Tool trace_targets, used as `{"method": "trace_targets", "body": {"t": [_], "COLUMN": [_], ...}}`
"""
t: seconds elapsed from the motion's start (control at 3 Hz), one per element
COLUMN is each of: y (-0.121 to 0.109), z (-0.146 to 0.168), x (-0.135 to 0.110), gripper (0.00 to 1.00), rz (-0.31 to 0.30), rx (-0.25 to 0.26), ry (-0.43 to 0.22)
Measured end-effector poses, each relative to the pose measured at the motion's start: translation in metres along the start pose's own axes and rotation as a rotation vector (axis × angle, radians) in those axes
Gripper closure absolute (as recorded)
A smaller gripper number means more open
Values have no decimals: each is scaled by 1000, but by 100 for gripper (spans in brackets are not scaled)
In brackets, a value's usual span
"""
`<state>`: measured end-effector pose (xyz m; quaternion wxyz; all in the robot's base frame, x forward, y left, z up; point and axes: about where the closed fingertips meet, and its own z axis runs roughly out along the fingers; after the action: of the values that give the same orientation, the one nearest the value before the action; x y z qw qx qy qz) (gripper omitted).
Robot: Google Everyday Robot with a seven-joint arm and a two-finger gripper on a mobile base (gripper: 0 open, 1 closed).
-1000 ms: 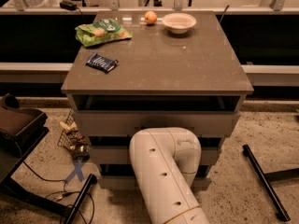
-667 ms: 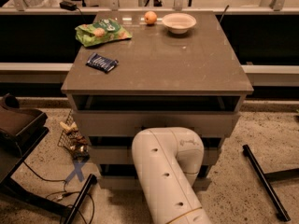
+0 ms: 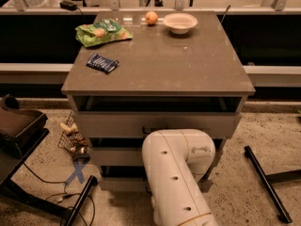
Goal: Open bottom drawer
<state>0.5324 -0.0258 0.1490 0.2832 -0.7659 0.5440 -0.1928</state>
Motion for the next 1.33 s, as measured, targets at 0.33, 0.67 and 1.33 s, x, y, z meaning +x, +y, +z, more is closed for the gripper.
{"method": "trace_targets", "body": {"t": [0.33,0.67,1.33], "y": [0,-10,-31], "z": [0,8,20], "x": [0,-2,-8], "gripper": [0,0,41], "rz": [0,2,-7], "rx": [0,-7,-13], "ry": [0,27,61]}}
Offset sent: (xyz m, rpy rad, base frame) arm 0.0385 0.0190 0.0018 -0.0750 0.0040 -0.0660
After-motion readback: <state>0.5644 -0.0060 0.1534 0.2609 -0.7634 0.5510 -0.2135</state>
